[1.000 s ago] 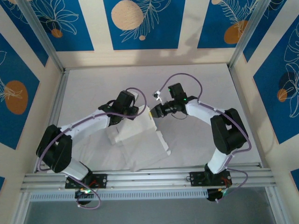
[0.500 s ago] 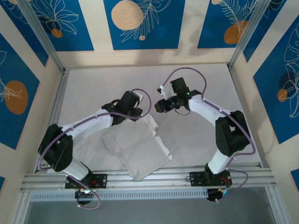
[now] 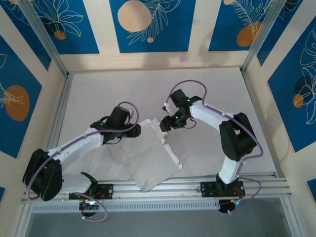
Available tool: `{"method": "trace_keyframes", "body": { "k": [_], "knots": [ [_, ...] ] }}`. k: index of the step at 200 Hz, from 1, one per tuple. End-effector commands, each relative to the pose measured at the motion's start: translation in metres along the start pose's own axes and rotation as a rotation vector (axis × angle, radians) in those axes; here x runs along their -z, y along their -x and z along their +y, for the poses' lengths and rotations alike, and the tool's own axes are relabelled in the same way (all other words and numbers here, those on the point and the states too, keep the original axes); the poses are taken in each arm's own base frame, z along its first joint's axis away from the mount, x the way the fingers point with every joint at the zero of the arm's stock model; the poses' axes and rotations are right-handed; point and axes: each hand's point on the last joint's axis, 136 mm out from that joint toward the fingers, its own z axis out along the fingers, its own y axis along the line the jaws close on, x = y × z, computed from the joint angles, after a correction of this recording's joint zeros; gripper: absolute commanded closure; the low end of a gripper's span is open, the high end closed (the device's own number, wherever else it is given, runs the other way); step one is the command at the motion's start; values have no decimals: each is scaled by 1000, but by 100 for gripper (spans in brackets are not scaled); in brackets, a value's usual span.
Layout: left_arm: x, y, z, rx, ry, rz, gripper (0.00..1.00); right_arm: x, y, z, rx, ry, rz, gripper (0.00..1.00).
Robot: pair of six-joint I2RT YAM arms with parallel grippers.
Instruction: Fold the paper box
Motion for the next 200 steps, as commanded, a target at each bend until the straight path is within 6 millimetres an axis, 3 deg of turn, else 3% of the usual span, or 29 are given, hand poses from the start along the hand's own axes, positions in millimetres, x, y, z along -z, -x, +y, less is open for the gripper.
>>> {"method": "trace_keyframes", "body": {
  "k": [1,18,44,69,87,110,128,153,200],
  "knots": [
    [9,14,-4,102,-62,-53,45,-18,4,-4,11,-11,101,39],
    [20,26,3,96,-50,-91,44,-33,12,9,27,69,140,40],
    [34,48,14,55,-18,-140,43,-57,29,-1,67,9,194,47],
    [49,78,1,-122,-20,-187,40,-62,48,3,109,58,192,73],
    [55,99,-6,-271,-4,-225,38,-47,64,11,136,115,122,90],
    [62,127,-21,-475,-10,-315,33,-16,92,8,156,157,-53,100],
    [57,149,-30,-661,17,-344,27,9,110,2,186,179,-181,100],
    [35,168,-45,-840,-10,-234,26,38,128,-2,228,251,-334,100],
    [-3,184,-81,-1063,-225,-172,26,60,143,-13,309,306,-452,100]
  ]
}}
